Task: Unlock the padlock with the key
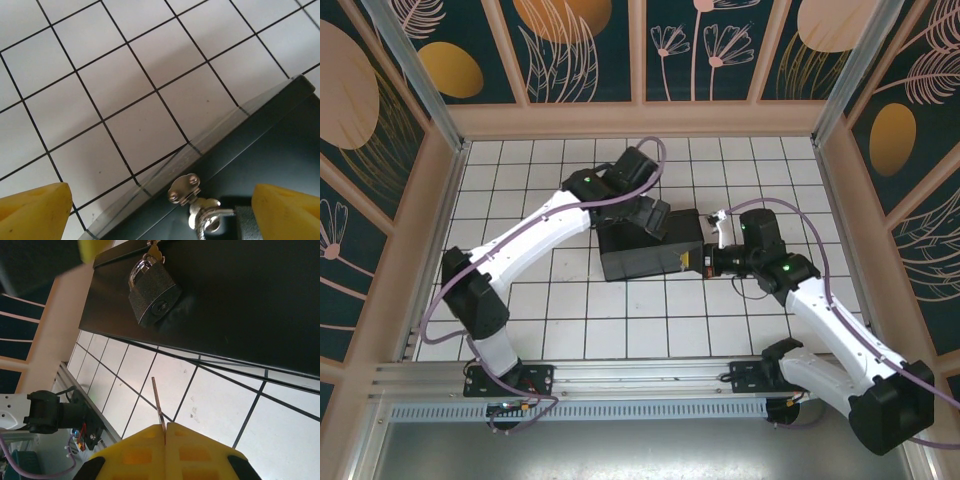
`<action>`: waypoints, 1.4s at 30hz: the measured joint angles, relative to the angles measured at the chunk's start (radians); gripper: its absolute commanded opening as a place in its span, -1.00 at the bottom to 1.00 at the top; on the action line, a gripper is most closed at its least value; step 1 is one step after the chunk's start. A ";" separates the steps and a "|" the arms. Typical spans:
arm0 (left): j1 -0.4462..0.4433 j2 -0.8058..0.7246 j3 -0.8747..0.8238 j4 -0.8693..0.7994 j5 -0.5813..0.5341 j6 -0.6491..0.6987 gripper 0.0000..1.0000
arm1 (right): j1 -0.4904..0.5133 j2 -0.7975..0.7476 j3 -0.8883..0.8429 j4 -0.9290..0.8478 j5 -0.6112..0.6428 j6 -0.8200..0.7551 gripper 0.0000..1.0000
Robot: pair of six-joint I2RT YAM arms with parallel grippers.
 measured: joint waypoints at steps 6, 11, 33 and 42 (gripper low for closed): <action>-0.039 0.089 0.063 -0.065 -0.084 0.001 0.83 | 0.000 -0.036 -0.001 0.000 -0.013 0.008 -1.00; -0.039 0.106 0.074 -0.088 -0.095 0.005 0.74 | 0.000 -0.063 -0.015 0.000 -0.017 0.023 -1.00; -0.043 0.043 0.072 -0.155 -0.028 0.057 0.74 | 0.040 -0.041 -0.022 0.015 -0.008 0.048 -1.00; -0.043 0.060 0.077 -0.161 -0.019 0.063 0.82 | 0.084 -0.011 -0.029 0.064 0.016 0.076 -1.00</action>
